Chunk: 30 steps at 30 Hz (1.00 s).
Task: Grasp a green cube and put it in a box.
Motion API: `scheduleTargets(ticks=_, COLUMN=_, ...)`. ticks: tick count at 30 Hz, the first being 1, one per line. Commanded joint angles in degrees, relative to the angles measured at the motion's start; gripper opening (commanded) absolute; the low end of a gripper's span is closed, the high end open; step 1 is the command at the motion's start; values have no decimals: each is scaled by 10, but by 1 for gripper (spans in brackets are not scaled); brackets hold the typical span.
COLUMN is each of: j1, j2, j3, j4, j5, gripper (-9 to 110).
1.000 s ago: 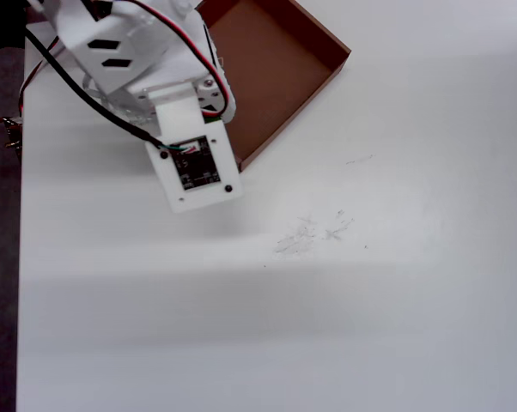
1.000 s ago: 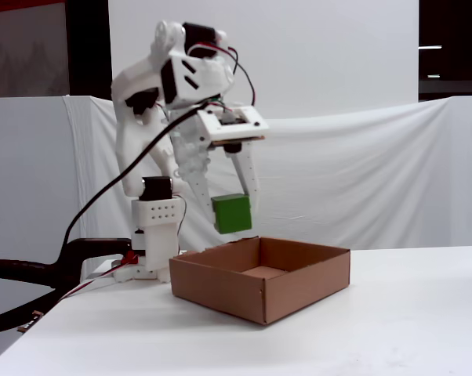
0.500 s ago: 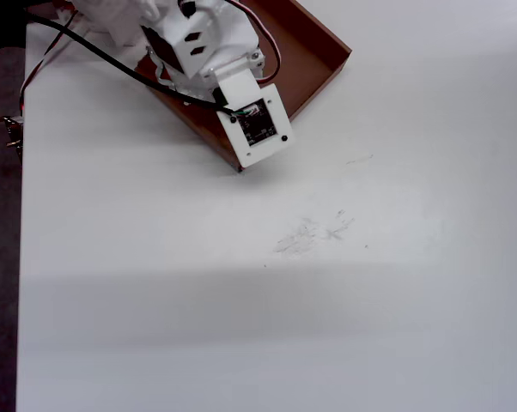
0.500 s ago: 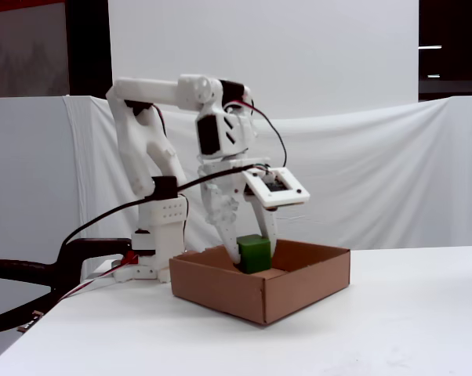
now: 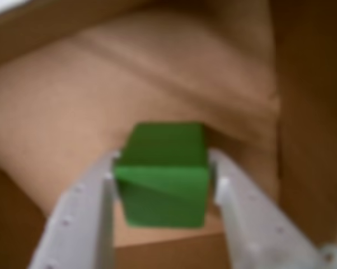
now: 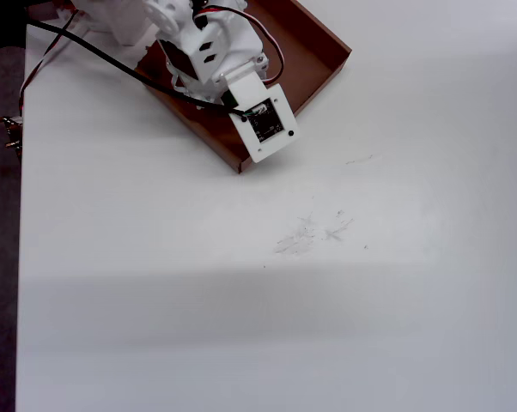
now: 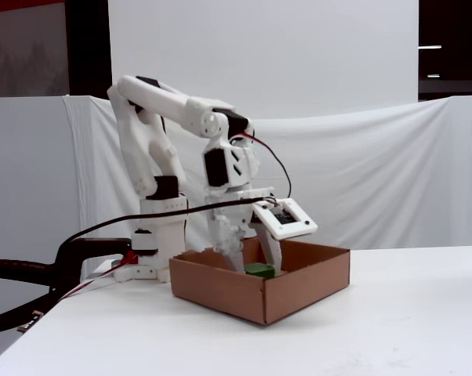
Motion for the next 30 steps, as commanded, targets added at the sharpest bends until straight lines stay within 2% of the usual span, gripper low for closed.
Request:
scheduleTargets(ticks=1, j1=-7, j2=3, j3=-2, j4=-16, j5=-3, gripper=21)
scheduleTargets(ticks=8, j1=19, j2=13, j3=-30, j4=15, j5=-3, gripper=23)
scheduleTargets(ticks=12, j1=67, j2=29, j3=-84, j4=79, j5=-6, gripper=24)
scheduleTargets(ticks=17, j1=126, j2=37, j3=-142, j4=83, j5=-12, gripper=25)
scheduleTargets(ticks=25, j1=248, j2=54, j3=-221, j4=119, j5=-50, gripper=24)
scheduleTargets(ticks=30, j1=346, j2=77, j3=-205, j4=98, j5=-112, gripper=26)
